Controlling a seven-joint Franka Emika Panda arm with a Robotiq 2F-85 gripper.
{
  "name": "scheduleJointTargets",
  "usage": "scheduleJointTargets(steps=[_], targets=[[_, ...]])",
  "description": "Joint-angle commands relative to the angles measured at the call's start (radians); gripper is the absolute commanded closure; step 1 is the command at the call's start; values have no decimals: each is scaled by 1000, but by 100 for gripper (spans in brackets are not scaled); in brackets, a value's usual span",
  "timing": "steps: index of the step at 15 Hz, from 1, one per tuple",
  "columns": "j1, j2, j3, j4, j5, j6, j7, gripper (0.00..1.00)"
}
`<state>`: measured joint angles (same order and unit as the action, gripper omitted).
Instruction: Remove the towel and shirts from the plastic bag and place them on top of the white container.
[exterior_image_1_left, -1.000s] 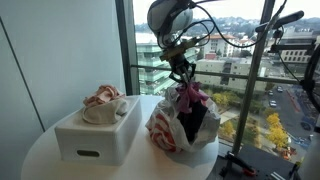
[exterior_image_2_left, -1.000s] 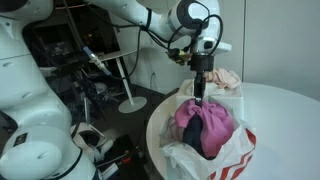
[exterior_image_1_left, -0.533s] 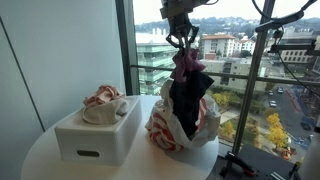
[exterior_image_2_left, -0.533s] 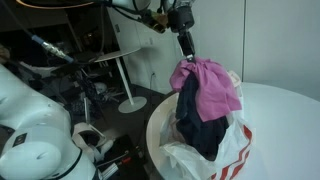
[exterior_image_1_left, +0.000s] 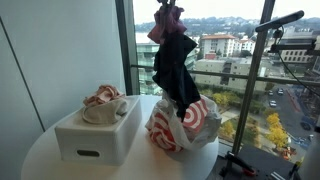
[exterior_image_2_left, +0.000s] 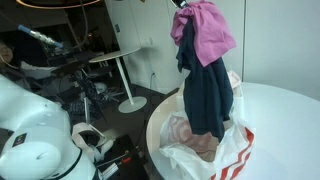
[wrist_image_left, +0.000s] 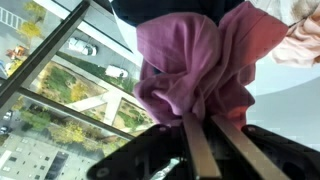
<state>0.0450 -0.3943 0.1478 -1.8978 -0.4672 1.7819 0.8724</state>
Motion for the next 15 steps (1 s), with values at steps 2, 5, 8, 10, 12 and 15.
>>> scheduleJointTargets(steps=[2, 5, 8, 10, 12, 15], targets=[[-30, 114, 86, 194, -128, 118, 10, 90], [-16, 214, 144, 325, -226, 141, 38, 90], [29, 315, 190, 449, -330, 140, 53, 90], [71, 387, 199, 521, -375, 168, 48, 90], [120, 446, 196, 573, -373, 201, 31, 90], [161, 533, 161, 619, -307, 268, -18, 90]])
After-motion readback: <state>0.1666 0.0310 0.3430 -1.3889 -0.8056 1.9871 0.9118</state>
